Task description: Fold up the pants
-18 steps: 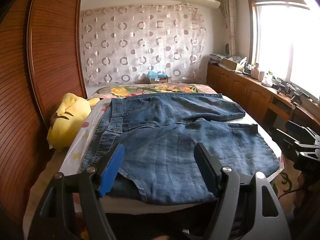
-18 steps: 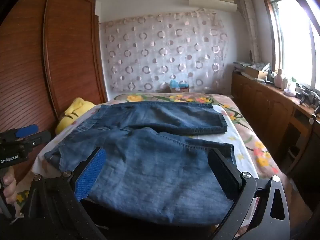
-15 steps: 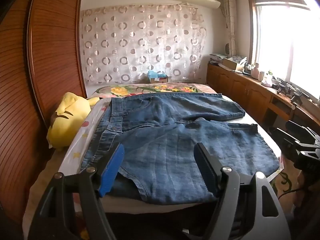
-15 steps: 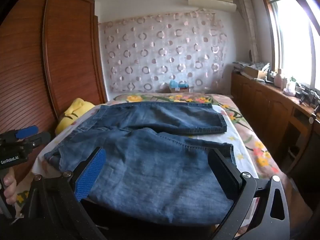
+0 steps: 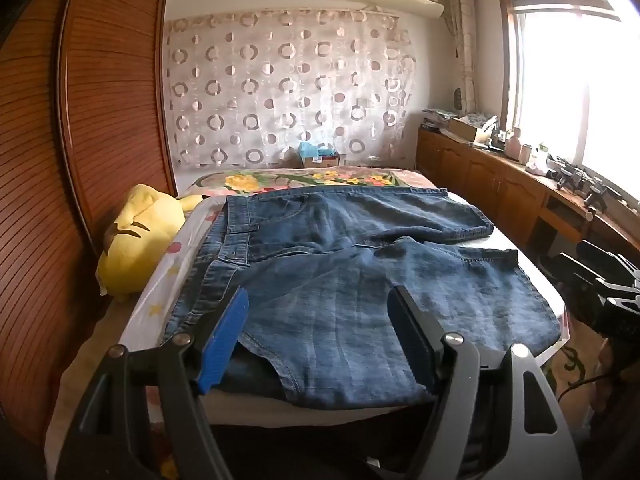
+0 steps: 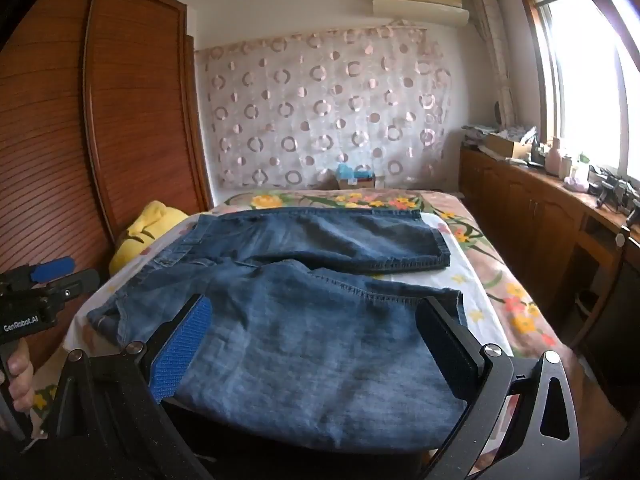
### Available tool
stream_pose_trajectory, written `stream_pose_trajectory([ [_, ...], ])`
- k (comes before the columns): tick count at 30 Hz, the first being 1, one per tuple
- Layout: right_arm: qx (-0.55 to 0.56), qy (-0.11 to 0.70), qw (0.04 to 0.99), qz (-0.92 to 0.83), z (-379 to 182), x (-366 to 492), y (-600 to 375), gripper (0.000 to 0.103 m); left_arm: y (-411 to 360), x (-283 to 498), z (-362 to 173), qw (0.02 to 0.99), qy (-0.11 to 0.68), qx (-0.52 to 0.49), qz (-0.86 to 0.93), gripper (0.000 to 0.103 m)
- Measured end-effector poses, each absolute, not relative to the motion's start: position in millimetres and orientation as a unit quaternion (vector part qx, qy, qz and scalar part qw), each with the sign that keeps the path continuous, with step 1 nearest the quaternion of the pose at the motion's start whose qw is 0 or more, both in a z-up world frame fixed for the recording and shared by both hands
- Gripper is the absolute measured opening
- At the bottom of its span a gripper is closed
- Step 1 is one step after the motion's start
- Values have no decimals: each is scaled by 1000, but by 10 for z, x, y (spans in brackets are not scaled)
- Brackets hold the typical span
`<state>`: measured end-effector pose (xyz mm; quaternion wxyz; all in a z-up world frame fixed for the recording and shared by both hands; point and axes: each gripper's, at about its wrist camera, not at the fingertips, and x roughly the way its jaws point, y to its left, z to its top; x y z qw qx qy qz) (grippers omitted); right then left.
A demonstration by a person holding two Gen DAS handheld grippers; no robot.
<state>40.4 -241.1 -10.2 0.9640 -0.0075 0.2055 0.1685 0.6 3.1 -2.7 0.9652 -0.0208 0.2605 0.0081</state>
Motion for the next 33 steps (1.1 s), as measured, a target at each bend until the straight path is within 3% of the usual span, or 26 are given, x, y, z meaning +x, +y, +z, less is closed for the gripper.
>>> stream_pose_trajectory([
  [33, -6, 204, 964, 168, -115, 408, -2428, 103, 26, -3, -20, 966, 259, -21, 8, 73],
])
